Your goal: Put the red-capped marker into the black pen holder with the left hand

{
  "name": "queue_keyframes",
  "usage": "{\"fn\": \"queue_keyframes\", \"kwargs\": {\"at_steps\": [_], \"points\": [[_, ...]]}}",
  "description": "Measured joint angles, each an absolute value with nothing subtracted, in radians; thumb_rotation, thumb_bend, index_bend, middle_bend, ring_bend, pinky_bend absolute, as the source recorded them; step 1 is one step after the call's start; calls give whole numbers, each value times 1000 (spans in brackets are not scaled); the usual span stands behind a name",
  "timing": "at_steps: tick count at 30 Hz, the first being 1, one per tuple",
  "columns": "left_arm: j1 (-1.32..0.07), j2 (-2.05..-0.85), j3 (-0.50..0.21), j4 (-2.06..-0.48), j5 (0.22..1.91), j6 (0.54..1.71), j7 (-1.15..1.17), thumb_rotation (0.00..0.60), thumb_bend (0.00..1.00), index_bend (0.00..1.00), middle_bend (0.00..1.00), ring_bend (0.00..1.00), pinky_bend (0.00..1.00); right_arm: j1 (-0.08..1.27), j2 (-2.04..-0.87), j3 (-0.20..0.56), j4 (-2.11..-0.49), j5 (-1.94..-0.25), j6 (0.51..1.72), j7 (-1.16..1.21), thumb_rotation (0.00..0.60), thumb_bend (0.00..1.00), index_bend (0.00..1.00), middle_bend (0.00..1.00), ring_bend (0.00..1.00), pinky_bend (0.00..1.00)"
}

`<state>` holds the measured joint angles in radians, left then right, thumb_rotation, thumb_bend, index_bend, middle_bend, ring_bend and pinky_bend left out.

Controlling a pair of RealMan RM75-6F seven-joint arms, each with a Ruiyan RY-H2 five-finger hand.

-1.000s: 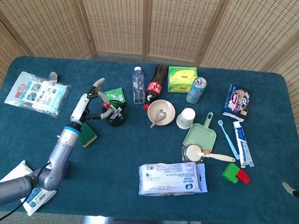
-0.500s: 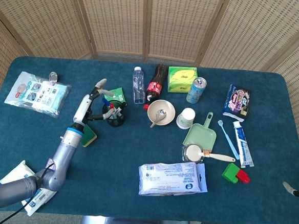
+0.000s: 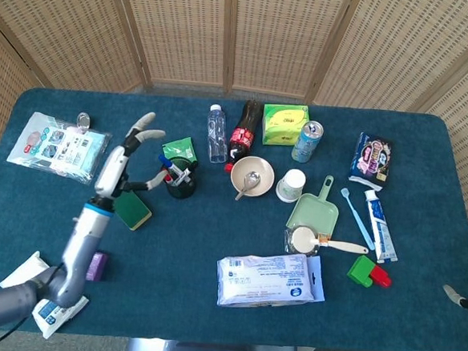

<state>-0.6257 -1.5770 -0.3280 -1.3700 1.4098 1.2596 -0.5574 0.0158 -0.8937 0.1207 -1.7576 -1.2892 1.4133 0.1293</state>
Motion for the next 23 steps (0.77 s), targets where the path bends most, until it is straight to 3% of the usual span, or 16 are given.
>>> {"fn": "queue_keyframes", "kwargs": {"at_steps": [9, 18, 23], "points": [[-495, -1251, -226, -1595, 1440, 1299, -305, 600, 360, 221, 0, 0, 0, 7, -882, 119, -1769, -1299, 1426, 145, 600, 0, 0, 0, 0, 0], [-331, -1087, -140, -1754, 1337, 1372, 14, 600, 361, 218, 0, 0, 0, 9, -883, 114, -1779, -1310, 1426, 126, 600, 0, 0, 0, 0, 0], [-244, -1041, -79, -1783, 1316, 1413, 37, 600, 362, 219, 0, 0, 0, 9, -886, 114, -1780, -1306, 1429, 110, 600, 0, 0, 0, 0, 0]]}}
